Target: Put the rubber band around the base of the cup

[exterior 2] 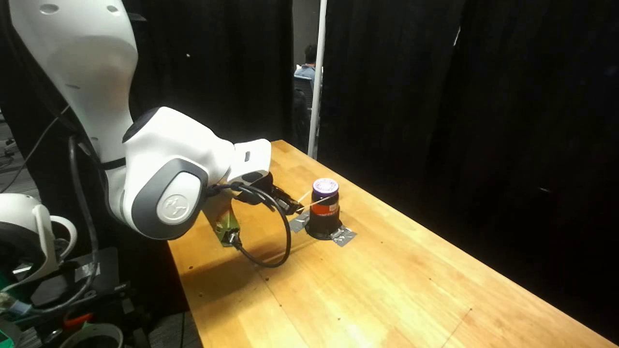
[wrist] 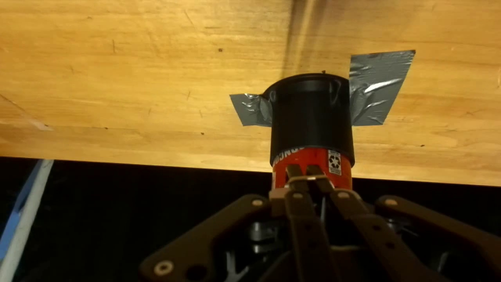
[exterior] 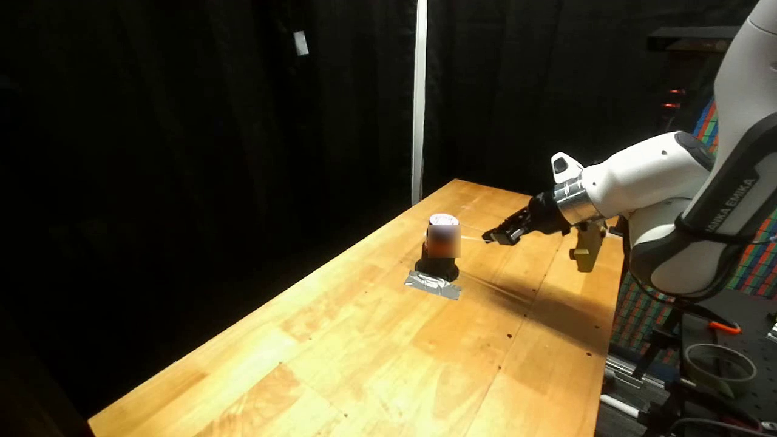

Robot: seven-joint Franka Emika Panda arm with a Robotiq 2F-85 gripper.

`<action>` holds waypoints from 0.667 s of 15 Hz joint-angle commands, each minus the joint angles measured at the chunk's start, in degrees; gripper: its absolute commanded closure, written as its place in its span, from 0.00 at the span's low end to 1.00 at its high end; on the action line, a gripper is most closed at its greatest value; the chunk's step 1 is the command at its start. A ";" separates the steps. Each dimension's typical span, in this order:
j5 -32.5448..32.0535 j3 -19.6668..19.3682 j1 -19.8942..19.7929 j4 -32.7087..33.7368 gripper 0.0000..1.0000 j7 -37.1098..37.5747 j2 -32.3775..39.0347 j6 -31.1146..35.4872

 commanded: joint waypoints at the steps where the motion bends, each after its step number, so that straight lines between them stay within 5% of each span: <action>1: 8.42 -0.92 4.81 -1.38 0.89 -1.78 4.59 7.34; 6: 24.40 -0.29 10.49 -0.50 0.89 -2.98 10.65 13.71; 7: 29.97 8.79 2.81 0.36 0.89 -11.84 7.15 15.89; 10: 36.84 16.95 -2.30 1.82 0.89 -17.31 7.53 20.86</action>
